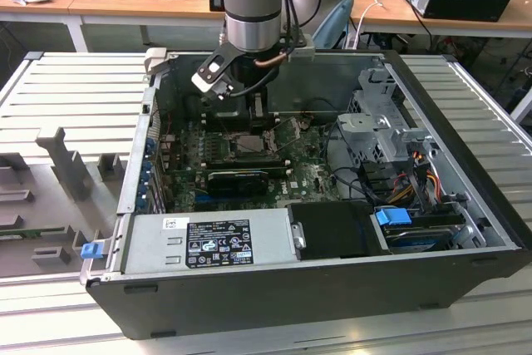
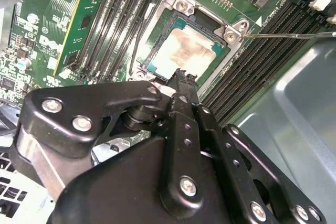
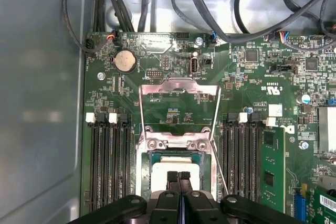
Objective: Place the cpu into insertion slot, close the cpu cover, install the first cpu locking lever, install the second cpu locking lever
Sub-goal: 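Close the cpu cover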
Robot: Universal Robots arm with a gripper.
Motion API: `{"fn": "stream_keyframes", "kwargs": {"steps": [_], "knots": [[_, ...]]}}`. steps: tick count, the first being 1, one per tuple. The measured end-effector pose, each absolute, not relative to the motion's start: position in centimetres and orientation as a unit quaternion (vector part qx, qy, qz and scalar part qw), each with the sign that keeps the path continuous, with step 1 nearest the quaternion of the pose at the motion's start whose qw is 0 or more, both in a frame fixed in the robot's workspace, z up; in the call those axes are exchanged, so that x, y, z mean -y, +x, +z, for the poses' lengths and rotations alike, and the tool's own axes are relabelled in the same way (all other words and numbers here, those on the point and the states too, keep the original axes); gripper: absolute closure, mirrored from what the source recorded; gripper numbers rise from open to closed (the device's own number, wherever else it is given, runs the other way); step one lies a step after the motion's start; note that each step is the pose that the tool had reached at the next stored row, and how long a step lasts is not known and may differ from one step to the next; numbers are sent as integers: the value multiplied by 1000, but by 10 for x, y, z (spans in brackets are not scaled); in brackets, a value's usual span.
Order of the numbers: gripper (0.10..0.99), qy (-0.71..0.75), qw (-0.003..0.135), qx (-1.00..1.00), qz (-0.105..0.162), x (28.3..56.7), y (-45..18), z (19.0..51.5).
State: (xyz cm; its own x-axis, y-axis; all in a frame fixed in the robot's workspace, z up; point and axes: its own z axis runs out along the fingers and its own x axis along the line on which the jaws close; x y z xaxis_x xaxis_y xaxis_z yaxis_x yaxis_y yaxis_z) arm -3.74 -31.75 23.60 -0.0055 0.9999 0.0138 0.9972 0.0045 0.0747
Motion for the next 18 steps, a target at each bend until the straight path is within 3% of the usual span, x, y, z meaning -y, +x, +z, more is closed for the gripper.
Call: {"fn": "stream_keyframes", "kwargs": {"steps": [18], "knots": [[980, 705, 21, -708, 31, 317, -37, 247]]}}
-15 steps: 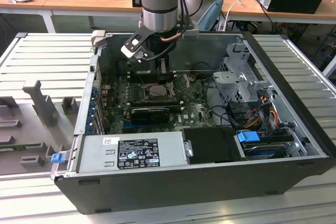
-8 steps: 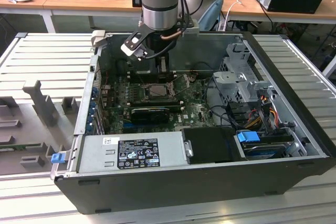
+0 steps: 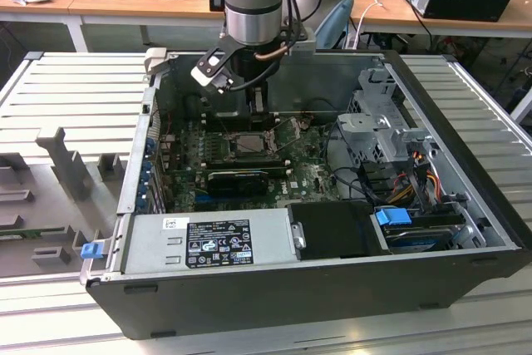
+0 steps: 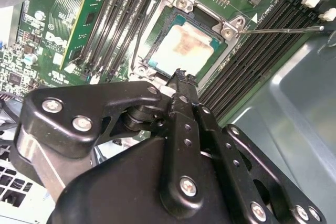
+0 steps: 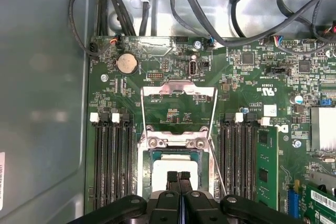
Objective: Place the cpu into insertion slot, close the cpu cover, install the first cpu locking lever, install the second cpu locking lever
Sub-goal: 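Close the cpu cover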
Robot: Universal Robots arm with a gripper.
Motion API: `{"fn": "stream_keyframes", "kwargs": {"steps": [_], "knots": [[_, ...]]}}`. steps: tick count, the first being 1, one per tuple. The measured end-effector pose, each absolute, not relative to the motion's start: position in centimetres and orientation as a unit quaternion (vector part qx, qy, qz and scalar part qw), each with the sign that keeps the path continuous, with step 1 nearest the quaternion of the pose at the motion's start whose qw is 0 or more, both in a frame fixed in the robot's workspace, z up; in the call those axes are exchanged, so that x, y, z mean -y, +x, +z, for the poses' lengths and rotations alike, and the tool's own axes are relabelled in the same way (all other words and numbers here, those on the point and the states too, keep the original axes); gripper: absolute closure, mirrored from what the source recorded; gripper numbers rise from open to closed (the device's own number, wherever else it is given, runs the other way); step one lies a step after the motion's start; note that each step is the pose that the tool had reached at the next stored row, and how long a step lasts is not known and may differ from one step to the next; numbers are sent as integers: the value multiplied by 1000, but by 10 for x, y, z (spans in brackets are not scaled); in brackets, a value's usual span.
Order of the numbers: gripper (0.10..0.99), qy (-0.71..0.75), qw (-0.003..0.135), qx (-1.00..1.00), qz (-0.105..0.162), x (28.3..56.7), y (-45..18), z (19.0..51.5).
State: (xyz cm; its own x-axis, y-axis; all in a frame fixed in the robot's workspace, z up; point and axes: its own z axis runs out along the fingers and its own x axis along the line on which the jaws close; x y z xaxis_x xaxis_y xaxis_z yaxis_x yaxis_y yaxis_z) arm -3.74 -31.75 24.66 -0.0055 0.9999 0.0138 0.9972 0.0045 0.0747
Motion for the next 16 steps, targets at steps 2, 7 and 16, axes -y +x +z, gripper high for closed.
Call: {"fn": "stream_keyframes", "kwargs": {"steps": [2, 7, 16], "knots": [[980, 705, 21, -708, 31, 317, -37, 248], [980, 705, 21, -708, 31, 317, -37, 249], [980, 705, 21, -708, 31, 317, -37, 259]]}}
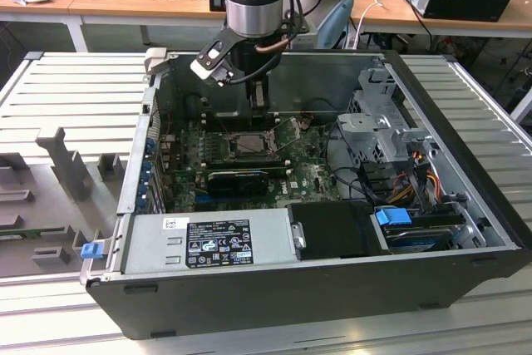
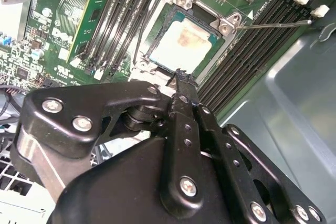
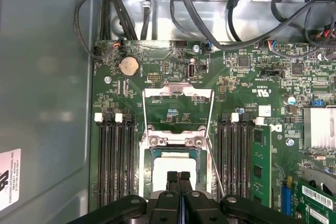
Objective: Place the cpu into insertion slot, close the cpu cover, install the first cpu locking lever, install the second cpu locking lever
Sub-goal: 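Close the cpu cover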
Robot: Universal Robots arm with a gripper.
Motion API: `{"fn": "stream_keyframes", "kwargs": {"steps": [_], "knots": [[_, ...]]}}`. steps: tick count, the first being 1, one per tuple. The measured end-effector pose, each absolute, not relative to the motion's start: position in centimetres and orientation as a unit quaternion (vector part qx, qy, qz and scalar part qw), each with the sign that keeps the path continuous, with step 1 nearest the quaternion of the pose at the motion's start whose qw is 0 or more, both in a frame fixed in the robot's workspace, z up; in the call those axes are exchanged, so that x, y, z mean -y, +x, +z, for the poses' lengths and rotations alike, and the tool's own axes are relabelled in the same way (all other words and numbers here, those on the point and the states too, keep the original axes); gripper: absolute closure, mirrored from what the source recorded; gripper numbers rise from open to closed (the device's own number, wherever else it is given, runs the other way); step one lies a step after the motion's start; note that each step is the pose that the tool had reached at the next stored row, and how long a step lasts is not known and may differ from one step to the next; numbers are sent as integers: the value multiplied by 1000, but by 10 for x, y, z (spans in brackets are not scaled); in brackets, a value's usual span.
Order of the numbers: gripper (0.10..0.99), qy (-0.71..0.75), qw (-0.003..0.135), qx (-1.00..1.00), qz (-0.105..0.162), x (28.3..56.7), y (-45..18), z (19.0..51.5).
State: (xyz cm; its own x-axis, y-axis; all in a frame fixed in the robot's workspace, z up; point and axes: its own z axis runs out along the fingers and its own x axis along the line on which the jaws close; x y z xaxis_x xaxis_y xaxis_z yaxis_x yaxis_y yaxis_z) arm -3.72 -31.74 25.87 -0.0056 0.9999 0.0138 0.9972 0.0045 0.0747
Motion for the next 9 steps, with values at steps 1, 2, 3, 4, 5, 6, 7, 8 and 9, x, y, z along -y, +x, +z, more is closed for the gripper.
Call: {"fn": "stream_keyframes", "kwargs": {"steps": [1, 2, 3, 4, 5, 6, 7, 8, 9], "knots": [[980, 705, 21, -708, 31, 317, -37, 261], [980, 705, 21, -708, 31, 317, -37, 262], [980, 705, 21, -708, 31, 317, -37, 264], [980, 705, 21, -708, 31, 317, -37, 264], [980, 705, 21, -708, 31, 317, -37, 265], [980, 705, 21, -708, 31, 317, -37, 265], [980, 705, 21, -708, 31, 317, -37, 266], [980, 705, 21, -708, 31, 317, -37, 267], [980, 705, 21, -708, 31, 317, -37, 268]]}}
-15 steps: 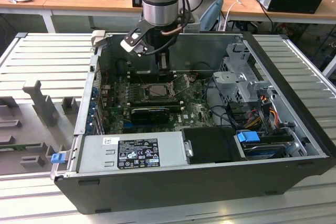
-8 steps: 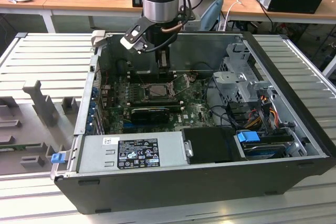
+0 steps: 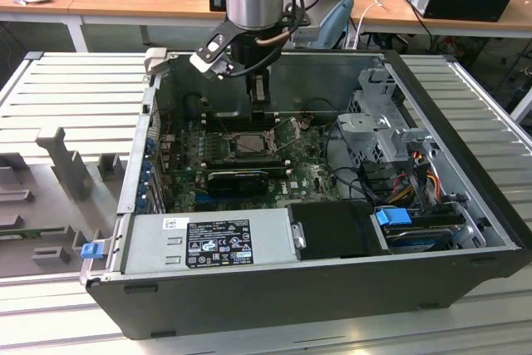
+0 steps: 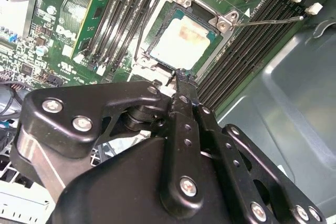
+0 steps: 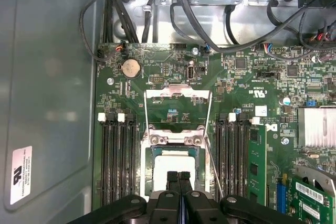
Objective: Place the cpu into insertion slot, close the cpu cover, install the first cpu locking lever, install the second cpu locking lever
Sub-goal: 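Close the cpu cover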
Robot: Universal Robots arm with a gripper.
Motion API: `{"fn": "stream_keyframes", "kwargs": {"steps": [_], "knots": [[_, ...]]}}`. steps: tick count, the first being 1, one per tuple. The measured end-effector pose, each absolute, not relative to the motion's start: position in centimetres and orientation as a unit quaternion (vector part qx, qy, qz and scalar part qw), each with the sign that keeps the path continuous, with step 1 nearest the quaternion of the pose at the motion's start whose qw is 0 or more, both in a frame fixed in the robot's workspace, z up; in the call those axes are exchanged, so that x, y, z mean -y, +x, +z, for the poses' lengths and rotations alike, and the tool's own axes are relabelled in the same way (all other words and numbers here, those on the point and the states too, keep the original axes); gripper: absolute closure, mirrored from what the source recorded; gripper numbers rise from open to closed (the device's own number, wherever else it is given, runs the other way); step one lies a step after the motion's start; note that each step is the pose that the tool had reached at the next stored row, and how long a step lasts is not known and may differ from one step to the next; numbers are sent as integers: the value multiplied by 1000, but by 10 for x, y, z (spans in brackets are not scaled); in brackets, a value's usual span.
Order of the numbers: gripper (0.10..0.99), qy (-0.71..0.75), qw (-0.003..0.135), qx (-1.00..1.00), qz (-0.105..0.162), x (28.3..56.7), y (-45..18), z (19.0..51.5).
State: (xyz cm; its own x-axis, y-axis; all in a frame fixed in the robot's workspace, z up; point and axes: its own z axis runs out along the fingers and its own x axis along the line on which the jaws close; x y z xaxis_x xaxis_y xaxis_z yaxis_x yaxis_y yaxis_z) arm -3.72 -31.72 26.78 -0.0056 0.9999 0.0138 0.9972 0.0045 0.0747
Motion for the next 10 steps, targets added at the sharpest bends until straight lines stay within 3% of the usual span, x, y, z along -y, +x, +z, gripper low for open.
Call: {"fn": "stream_keyframes", "kwargs": {"steps": [10], "knots": [[980, 705, 21, -708, 31, 317, -32, 274]]}}
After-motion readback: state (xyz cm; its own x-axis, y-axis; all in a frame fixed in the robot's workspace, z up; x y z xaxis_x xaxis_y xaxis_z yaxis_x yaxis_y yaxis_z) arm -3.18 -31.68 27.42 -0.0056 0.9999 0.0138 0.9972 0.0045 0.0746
